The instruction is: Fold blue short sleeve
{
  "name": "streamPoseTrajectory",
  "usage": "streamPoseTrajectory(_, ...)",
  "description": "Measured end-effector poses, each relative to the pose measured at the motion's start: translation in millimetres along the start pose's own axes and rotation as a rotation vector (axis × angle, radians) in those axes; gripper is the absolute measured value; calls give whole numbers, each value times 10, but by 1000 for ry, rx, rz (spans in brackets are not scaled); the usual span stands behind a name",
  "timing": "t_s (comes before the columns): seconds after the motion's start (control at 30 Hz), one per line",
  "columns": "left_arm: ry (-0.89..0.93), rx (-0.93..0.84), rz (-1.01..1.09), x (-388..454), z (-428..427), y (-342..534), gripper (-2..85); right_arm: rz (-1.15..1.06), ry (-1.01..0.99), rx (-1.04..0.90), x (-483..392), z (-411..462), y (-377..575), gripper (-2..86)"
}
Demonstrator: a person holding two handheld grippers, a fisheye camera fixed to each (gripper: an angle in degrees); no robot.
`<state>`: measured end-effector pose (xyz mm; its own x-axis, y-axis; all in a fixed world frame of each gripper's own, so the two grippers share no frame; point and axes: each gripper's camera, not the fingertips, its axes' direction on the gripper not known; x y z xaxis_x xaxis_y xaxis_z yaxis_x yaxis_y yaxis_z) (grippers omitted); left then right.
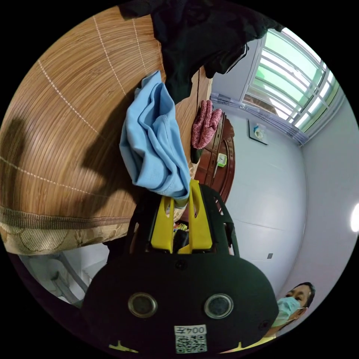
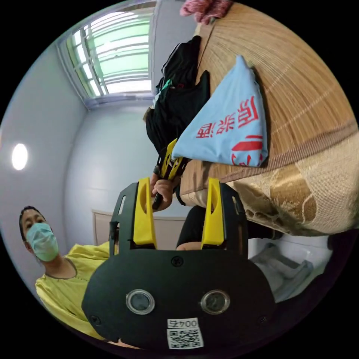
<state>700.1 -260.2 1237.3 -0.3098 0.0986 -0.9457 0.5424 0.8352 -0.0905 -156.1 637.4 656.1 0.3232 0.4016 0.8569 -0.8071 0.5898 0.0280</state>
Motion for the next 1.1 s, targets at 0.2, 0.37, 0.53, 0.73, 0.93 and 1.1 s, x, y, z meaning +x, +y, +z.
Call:
streamPoseTrajectory(0.2, -14, -7, -19, -128, 9, -95, 80, 167, -243, 219, 796, -60, 52, 228)
streamPoseTrajectory(0.37, -7, -10, -19, -243, -47, -177, 79, 260, -284, 346, 1262, -113, 51, 220)
streamPoseTrajectory(0.53, -18, -24, -7, -341, -134, -274, 79, 299, -297, 422, 1580, -193, 81, 210)
streamPoseTrajectory(0.73, -31, -54, -3, -518, -293, -375, 77, 271, -212, 468, 1784, -445, 24, 186)
streamPoseTrajectory(0.93, -53, -105, -1, -760, -497, -475, 72, 224, -14, 375, 1888, -672, -259, 181)
streamPoseTrajectory(1.1, -91, -113, -5, -915, -654, -564, 66, 182, 88, 237, 1957, -683, -593, 168)
